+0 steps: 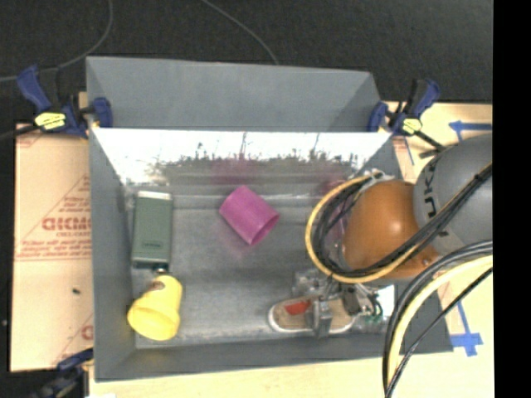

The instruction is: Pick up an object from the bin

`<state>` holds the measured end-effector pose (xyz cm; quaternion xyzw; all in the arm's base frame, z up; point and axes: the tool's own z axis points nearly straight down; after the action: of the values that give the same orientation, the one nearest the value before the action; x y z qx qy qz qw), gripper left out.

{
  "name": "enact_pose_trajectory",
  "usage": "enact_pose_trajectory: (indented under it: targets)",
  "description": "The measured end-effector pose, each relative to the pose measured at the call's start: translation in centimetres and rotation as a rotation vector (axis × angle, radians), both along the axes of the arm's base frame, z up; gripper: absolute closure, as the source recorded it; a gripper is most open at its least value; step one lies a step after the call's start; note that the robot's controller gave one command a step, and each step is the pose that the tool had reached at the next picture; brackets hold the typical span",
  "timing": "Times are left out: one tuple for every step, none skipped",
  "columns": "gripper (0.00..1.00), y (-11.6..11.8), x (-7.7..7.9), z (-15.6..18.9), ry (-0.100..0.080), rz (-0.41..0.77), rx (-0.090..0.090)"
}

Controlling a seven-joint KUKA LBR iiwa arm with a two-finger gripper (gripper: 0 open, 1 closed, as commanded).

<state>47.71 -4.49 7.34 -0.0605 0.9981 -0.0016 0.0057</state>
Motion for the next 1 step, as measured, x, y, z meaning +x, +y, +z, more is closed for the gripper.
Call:
enact_pose_trajectory:
  targets:
    - [1.00, -0.83, 1.45, 6.87, 0.005, 0.133, -0.001]
